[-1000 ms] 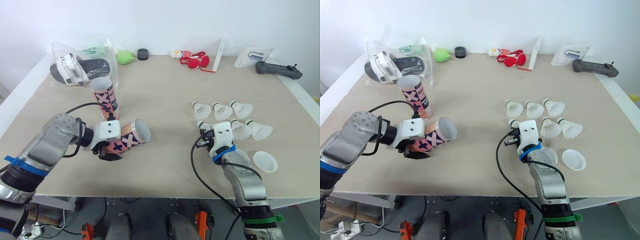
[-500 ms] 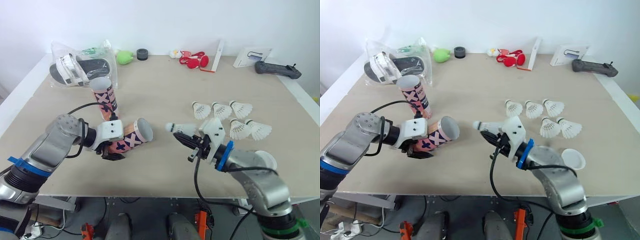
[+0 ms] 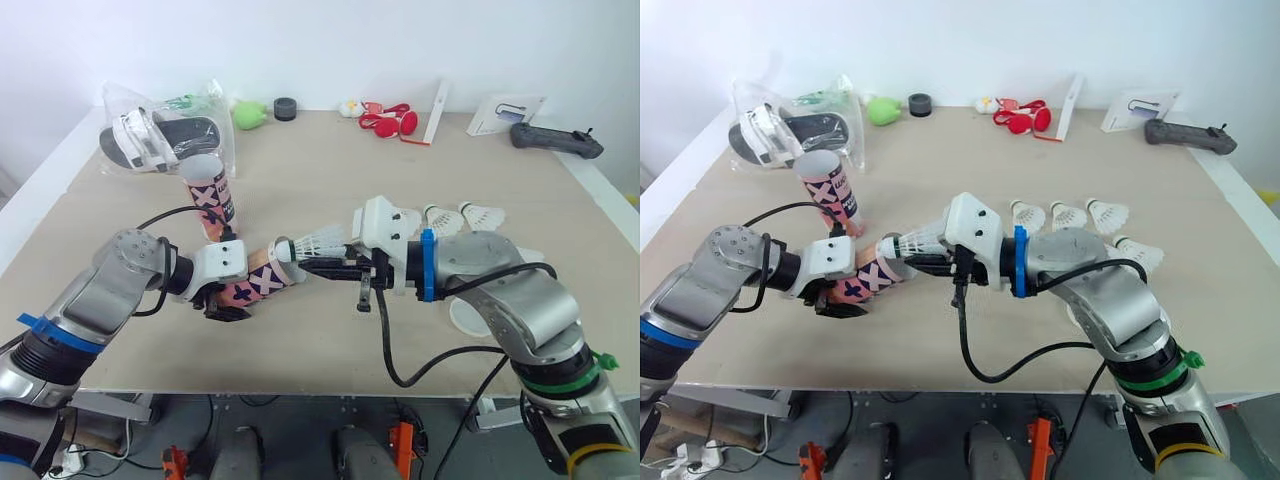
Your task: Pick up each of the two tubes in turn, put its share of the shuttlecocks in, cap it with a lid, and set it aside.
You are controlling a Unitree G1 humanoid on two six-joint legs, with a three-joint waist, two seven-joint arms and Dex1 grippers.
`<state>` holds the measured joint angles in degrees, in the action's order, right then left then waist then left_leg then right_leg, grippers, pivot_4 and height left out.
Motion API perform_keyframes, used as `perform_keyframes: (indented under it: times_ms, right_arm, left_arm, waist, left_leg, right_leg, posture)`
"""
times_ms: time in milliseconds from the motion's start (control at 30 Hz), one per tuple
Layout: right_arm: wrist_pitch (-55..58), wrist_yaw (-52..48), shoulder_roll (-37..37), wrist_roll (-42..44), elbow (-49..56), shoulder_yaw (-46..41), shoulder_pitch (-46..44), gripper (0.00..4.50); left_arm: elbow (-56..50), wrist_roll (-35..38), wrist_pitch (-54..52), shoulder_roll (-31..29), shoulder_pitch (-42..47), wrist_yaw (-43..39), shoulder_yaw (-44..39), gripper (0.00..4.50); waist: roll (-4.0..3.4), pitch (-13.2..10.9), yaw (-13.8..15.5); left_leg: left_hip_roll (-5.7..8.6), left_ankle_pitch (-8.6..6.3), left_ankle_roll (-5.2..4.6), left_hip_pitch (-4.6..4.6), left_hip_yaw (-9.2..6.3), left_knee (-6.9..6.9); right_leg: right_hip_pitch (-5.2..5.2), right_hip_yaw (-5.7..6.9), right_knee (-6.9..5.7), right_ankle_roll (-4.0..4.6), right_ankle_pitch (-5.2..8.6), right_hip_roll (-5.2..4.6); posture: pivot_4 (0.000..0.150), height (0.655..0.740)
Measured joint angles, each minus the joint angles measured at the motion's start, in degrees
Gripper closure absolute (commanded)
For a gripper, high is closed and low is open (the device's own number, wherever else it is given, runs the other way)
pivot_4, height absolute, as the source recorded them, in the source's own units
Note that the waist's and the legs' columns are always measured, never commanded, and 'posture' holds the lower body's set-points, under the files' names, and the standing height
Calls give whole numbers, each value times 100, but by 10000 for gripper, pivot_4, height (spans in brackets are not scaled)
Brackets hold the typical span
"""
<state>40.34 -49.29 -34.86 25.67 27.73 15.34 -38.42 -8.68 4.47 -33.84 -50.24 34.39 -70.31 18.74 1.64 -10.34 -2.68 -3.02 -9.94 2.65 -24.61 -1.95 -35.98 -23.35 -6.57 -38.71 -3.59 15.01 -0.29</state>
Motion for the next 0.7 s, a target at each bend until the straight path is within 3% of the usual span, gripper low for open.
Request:
perform_keyframes:
  times_ms: [167,567,700]
  right_arm:
    - [-1,-33,151,-10,-52,29,14,1776]
    - [125,23,211,39,-53,19,18,747]
    - [390,217,168,434,152,-674,376,747]
  left_arm:
    - [-94,-28,-33,0,-73,37,-39,8443]
    - [-112,-60,-34,45,-69,30,-39,8443]
    - [-94,-71,-22,115,-58,39,-50,8443]
  waist:
    - [0,0,-7]
    - [0,0,2]
    - [1,0,37]
  left_leg:
    - [0,1,-1,11,0,-2]
    - [1,1,-1,8,-1,-2]
    - [6,1,-1,4,-3,-3]
  right_leg:
    - [-2,0,-26,10,6,2]
    - [-2,0,-27,6,12,1]
    - [0,2,-26,1,16,-6]
  posture:
    - [1500,7400]
    - [1500,7400]
    - [1500,7400]
